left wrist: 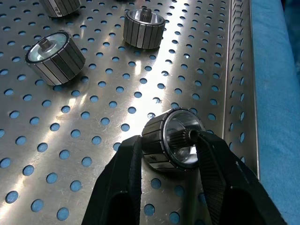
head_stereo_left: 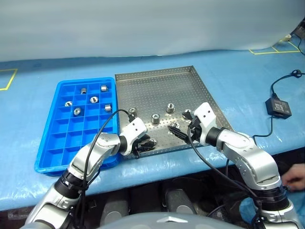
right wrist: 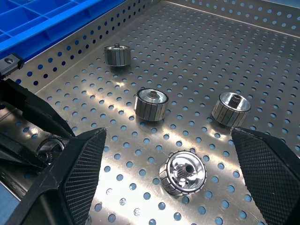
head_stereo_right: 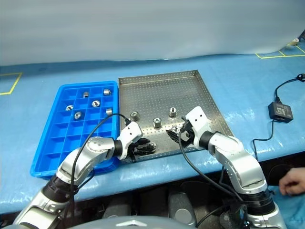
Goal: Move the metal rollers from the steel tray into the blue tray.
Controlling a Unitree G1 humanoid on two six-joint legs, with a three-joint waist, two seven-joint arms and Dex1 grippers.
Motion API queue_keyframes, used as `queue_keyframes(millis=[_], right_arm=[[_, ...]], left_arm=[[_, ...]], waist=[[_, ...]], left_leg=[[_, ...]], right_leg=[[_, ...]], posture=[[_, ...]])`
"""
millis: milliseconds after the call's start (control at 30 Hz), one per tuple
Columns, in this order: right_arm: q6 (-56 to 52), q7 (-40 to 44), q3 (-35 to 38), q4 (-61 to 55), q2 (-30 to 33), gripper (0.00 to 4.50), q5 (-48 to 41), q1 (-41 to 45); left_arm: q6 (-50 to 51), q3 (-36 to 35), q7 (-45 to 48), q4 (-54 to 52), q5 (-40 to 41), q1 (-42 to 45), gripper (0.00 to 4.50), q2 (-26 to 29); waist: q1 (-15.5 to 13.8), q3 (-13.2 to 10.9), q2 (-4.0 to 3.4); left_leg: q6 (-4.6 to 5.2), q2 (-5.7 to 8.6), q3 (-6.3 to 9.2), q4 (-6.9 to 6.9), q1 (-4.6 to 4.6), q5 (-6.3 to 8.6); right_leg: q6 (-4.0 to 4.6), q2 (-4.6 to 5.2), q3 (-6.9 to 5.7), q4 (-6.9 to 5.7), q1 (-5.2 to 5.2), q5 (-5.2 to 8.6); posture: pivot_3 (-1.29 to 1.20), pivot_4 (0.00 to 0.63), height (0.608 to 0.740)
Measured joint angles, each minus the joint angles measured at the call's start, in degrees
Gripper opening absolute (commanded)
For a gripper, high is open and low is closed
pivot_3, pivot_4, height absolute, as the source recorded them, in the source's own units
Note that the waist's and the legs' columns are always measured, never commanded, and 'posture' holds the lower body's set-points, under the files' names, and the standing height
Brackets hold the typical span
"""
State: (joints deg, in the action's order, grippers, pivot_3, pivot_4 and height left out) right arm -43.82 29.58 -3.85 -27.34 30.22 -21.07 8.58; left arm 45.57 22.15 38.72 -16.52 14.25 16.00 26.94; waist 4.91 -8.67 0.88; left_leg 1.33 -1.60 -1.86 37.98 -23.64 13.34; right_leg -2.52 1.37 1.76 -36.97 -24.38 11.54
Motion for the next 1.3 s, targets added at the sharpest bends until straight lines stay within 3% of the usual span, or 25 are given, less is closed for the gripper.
queue_keyframes(millis=[367, 533, 767, 1000, 1300], right_arm=[[0.8, 2.9, -0.6, 1.7, -0.7, 4.5, -0.1, 0.7], [2.6, 5.5, -1.5, 1.9, -0.9, 4.5, -0.8, 1.4], [3.8, 6.8, -3.8, 5.3, -1.9, 4.5, -0.2, 4.6], [3.8, 7.1, -4.8, 8.5, -2.7, 4.5, 0.5, 6.5], [3.8, 6.7, -4.7, 9.2, -2.6, 4.5, 1.7, 8.3]], left_arm=[[1.9, -10.1, -3.2, -2.3, 4.5, -1.4, 1.4, -2.2], [4.7, -20.6, -9.3, -9.5, 7.4, -2.9, 1.4, -4.3], [12.1, -38.7, -26.7, -19.9, 4.6, -11.0, 1.4, -8.5], [13.3, -42.7, -36.4, -18.5, -0.4, -12.8, 1.4, -11.1], [8.6, -43.6, -42.5, -10.7, -4.0, -9.4, 1.4, -15.2]], waist=[[-0.2, 0.0, 0.05], [-0.5, 0.0, 0.07], [-1.8, -0.1, 0.16], [-5.1, -0.1, 0.32], [-5.7, -0.1, 0.45]], left_leg=[[0.02, -0.01, -0.02, -0.01, -0.05, 0.01], [0.02, -0.03, -0.02, -0.01, -0.03, 0.01], [0.02, -0.01, 0.0, -0.02, -0.01, 0.01], [0.07, -0.01, 0.04, 0.08, -0.04, -0.01], [0.08, 0.04, 0.03, 0.03, -0.07, -0.01]], right_leg=[[-0.03, 0.0, 0.05, 0.0, -0.06, -0.02], [-0.07, -0.01, 0.05, 0.0, -0.05, -0.04], [-0.29, 0.0, 0.05, 0.02, -0.02, -0.18], [-0.11, 0.07, -0.03, 0.04, 0.06, -0.09], [0.06, 0.06, -0.06, 0.08, 0.03, -0.18]], posture=[[-0.11, 0.15, 0.74], [-0.05, 0.15, 0.74], [0.03, 0.15, 0.74], [0.07, 0.15, 0.74], [0.04, 0.15, 0.74]])
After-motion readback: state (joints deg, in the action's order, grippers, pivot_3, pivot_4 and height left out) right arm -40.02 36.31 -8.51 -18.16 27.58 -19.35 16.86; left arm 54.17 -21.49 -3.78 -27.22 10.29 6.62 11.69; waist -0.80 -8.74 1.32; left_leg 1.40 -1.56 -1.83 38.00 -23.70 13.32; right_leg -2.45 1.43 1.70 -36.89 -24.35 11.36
